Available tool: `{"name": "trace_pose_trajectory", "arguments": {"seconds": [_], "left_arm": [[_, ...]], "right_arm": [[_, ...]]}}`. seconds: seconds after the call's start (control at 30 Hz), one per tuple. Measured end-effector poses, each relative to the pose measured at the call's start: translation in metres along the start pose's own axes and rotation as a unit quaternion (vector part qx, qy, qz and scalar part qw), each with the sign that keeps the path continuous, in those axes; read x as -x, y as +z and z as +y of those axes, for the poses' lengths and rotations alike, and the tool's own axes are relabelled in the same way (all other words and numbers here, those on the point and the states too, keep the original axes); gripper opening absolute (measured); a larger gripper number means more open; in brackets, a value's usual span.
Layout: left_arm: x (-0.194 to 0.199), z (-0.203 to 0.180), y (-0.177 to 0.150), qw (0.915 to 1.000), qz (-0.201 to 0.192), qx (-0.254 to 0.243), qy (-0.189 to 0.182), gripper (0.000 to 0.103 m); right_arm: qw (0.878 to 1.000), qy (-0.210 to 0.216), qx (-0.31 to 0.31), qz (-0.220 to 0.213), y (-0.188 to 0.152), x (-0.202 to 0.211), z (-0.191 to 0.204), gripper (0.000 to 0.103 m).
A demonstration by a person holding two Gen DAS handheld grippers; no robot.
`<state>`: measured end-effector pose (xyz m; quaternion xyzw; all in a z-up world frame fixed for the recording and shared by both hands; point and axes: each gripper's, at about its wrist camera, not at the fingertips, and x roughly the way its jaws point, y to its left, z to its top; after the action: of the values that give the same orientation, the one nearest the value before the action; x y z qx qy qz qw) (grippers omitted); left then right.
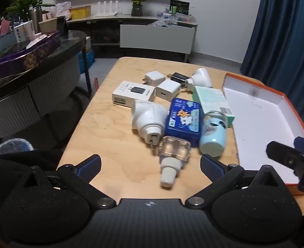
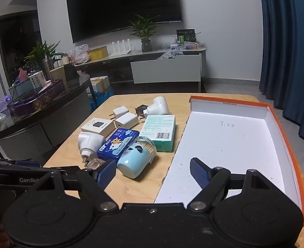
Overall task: Organize rigid objects
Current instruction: 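Reach the left tool to the white plug adapter while the right tool reaches the light-blue toothpick jar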
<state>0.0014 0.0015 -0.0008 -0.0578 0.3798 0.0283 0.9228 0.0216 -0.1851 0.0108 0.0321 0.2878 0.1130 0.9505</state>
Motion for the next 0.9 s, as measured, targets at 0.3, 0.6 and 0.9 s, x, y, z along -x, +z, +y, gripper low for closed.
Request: {"name": "trace_pose_trajectory", "arguments": {"seconds": [0.3, 0.6, 0.9], "left_arm": [[-0.015, 0.013, -0.004, 1.0000, 0.006, 0.004, 0.007, 0.103], [-0.032, 0.015, 0.016, 0.9995, 0.008, 0.016, 0.028, 0.103], [-0.056, 0.025, 0.032, 0.9991, 0.018, 0.013, 0.036, 0.103]], "right_arm": [[1.000, 0.012, -0.005, 0.006, -0.001, -0.004, 0.005, 0.093], [1.000, 0.025, -0.013, 0.010, 0.000, -0.019, 0.004, 0.093], [0.999, 0.030, -0.018, 0.030, 0.006, -0.040, 0.008, 0.093]]}}
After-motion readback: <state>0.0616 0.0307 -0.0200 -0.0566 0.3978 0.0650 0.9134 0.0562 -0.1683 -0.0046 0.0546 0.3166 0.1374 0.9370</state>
